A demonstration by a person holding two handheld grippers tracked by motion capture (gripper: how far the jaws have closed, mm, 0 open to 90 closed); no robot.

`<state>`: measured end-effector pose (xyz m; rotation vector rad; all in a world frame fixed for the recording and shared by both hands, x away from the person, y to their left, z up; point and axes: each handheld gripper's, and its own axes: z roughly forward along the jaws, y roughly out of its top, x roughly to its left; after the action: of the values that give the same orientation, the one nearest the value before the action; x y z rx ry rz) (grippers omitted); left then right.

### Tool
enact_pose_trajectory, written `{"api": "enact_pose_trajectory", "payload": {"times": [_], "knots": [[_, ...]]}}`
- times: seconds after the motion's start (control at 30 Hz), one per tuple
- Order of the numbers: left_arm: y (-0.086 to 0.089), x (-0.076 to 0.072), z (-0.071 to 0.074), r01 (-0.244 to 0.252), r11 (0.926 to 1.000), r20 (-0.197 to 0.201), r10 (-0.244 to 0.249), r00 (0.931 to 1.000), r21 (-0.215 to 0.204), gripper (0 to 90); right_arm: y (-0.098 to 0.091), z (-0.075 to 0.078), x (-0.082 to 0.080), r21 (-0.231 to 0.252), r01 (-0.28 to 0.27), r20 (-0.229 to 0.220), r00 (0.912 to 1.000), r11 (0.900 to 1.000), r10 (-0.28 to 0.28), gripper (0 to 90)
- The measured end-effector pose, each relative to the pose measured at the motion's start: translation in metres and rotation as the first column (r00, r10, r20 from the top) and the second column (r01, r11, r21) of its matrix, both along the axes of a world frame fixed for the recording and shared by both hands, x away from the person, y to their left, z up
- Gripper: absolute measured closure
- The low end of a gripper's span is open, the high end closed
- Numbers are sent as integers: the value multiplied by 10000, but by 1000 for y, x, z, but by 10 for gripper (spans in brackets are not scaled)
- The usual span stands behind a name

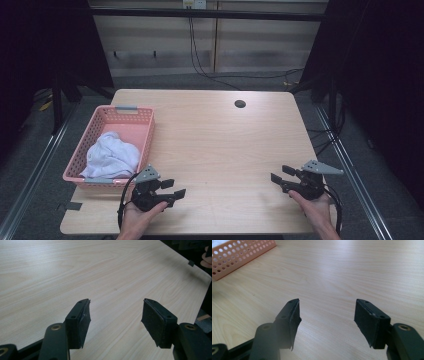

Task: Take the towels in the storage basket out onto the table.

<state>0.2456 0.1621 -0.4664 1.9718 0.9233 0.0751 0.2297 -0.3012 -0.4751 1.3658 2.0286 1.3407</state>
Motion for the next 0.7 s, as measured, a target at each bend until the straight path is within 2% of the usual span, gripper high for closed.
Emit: {"api": "enact_pose_trajectory", "payload": {"times": [0.13,0.3,0.43,0.63,0.7], "knots": [[-2,-1,3,-71,9995,162,66,9998,322,363,-2,0,0,57,17,-375,9993,10000,-15,353],[-1,-3,11,-236,9996,465,228,9987,164,350,-2,-2,2,203,-330,-656,9973,9992,343,341],[2,-5,16,-403,9992,537,399,9978,55,350,2,-2,1,194,-556,-849,9947,9983,571,325],[11,-9,24,-594,9982,690,601,9958,-122,342,8,2,0,71,-856,-752,9935,9963,859,320],[20,-12,31,-791,9962,814,819,9933,-363,337,10,2,-1,-23,-905,-768,9930,9959,901,319]]}}
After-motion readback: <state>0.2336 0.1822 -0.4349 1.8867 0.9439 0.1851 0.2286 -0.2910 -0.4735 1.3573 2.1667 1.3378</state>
